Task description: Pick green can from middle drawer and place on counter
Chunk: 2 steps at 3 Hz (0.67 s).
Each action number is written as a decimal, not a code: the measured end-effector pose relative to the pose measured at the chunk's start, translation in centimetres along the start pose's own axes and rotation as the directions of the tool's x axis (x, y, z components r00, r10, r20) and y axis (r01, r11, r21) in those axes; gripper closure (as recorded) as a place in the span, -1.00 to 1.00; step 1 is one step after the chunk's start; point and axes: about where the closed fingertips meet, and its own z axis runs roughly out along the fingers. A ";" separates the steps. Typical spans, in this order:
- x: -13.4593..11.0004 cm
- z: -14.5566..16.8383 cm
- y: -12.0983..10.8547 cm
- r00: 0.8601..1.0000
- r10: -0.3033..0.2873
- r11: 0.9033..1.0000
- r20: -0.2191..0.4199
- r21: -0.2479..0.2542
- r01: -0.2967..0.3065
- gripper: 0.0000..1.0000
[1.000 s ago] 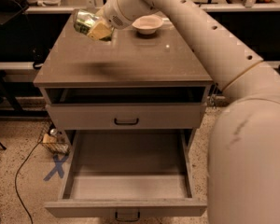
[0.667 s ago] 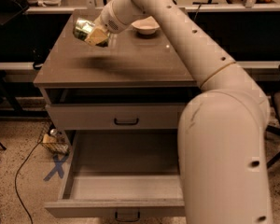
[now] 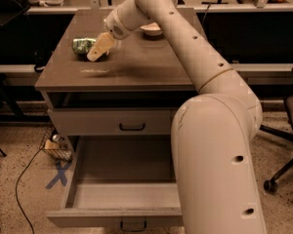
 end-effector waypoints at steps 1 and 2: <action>0.2 -1.0 -0.5 1.000 0.012 1.000 0.023 0.014 -0.012 -1.00; 0.1 -4.3 -1.0 0.997 0.004 0.998 0.078 0.061 -0.008 -1.00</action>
Offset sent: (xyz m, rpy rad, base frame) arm -0.0171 -0.0816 0.0558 0.1455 -0.1246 -0.0851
